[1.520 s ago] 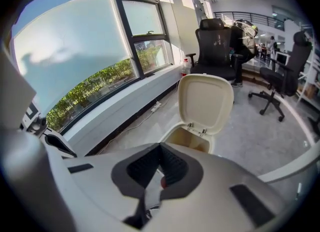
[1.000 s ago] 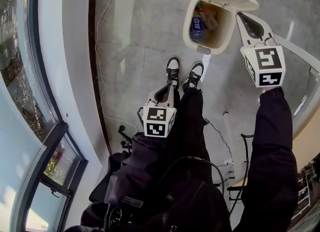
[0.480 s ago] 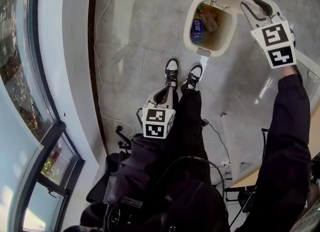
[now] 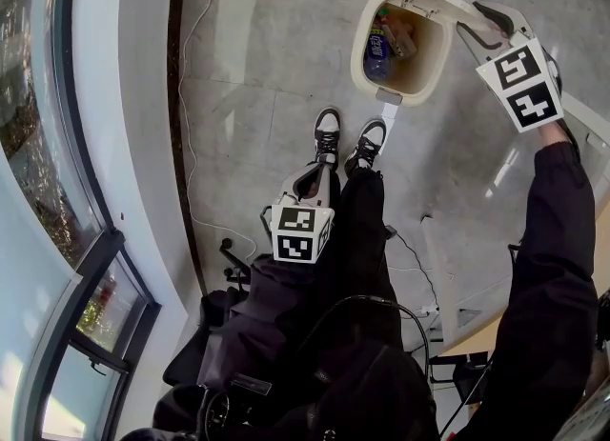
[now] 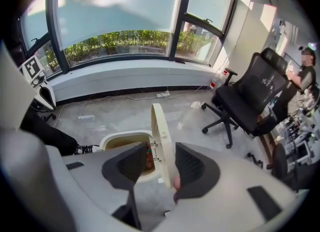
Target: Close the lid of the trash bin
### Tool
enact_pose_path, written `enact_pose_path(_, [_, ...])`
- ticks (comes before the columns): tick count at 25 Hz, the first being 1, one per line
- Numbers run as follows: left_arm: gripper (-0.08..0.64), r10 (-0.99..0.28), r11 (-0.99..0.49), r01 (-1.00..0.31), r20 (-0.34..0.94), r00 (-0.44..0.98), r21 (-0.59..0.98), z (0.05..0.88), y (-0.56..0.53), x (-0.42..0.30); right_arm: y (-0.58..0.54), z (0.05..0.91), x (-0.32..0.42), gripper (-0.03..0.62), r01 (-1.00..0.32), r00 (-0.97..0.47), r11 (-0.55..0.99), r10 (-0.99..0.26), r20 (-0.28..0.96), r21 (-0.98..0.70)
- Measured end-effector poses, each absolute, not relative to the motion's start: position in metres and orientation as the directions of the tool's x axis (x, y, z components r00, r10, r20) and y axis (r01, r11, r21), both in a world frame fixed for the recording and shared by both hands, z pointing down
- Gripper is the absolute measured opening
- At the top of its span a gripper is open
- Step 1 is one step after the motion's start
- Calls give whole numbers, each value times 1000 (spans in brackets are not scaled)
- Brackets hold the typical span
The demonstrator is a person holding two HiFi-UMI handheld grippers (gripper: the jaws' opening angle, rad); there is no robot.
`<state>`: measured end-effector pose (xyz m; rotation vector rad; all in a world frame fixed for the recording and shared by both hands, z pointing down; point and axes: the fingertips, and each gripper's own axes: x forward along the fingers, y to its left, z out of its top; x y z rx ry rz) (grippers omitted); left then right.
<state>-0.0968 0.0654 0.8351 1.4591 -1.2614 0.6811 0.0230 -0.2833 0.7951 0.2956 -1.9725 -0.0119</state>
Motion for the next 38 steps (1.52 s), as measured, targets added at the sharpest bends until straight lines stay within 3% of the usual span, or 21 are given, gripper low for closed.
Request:
enact_pose_path(16, [2,-337,83,-935,892,300,345,836,74,-87,-175,820,25,173,-234,-462,968,-31,886,-88])
enact_pose_path(25, [2,-328,87,-934,895,302,347,840,82,-86,-126,859,26,173,-221,-463,947,108,880,-233])
enact_pose_path(38, [2,-310,98,-931,900,306,351,846,92,-87,-91,916,25,173,-210,-424,922,215,880,-327])
